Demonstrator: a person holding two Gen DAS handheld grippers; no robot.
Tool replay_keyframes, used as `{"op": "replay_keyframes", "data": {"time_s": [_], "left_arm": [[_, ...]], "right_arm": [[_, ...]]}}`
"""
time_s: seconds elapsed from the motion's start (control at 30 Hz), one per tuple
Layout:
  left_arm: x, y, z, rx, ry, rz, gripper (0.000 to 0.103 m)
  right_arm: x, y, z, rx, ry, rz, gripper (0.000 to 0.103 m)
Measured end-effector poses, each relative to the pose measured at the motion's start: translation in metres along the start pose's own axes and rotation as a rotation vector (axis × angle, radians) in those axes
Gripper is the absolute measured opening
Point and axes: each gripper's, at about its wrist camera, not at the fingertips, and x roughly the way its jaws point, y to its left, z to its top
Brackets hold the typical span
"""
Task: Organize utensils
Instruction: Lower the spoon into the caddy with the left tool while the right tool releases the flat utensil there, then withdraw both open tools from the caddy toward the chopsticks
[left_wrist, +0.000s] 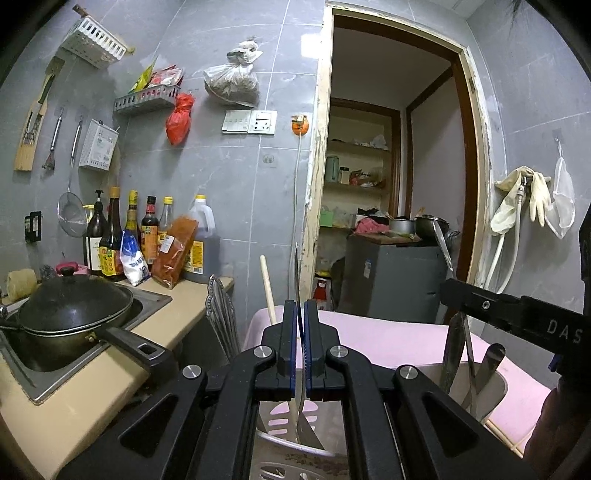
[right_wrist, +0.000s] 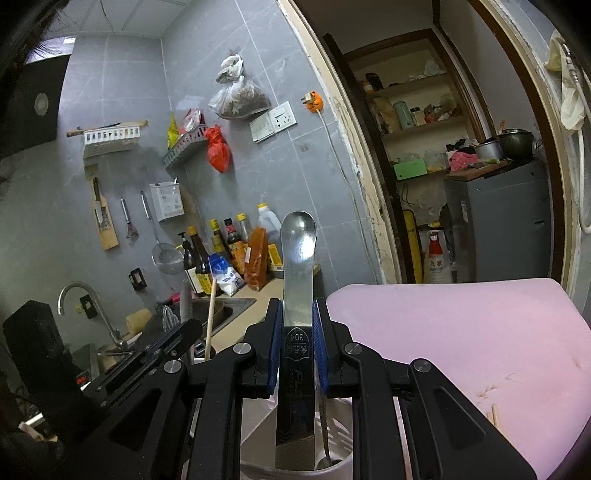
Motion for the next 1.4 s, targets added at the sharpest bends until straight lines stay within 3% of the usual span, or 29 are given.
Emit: {"op": "replay_keyframes", "data": {"time_s": [0.3, 0.63, 0.67, 0.77, 0.9, 1.03, 1.17, 1.2, 1.3, 1.4], "left_arm": [[-0.003, 0.001, 0.003, -0.032, 0.046, -0.029, 0.002], [-0.006, 0.003, 0.005, -0.067, 0.167, -0.078, 0.002], [-0.007, 0.003, 0.006, -0.076, 0.179, -0.078, 0.005], [-0.012, 0.004, 0.010, -0.115, 0.202, -0.077, 0.029], [-0.024, 0.001, 0.023, -0.148, 0.206, -0.065, 0.033], [-0.036, -0.010, 0.037, -0.158, 0.195, -0.052, 0.053], [-0.050, -0.025, 0.050, -0.166, 0.178, -0.042, 0.075], [-0.052, -0.029, 0.053, -0.164, 0.176, -0.041, 0.082], [-0.062, -0.045, 0.058, -0.149, 0.167, -0.024, 0.093], [-0.067, -0.061, 0.058, -0.132, 0.160, -0.016, 0.094]], "right_arm": [[-0.006, -0.004, -0.002, -0.007, 0.023, 0.002, 0.015], [-0.019, -0.005, 0.002, -0.005, 0.058, 0.018, 0.017], [-0.022, -0.005, 0.004, -0.006, 0.057, 0.019, 0.018], [-0.033, -0.005, 0.009, -0.014, 0.053, 0.020, 0.024], [-0.049, -0.008, 0.021, -0.019, 0.045, 0.011, 0.029], [-0.067, -0.013, 0.032, -0.018, 0.027, 0.000, 0.053], [-0.088, -0.022, 0.041, -0.028, 0.023, -0.027, 0.067], [-0.095, -0.025, 0.043, -0.031, 0.018, -0.037, 0.075], [-0.111, -0.034, 0.047, -0.042, 0.011, -0.066, 0.082], [-0.127, -0.046, 0.048, -0.050, 0.013, -0.105, 0.093]]}}
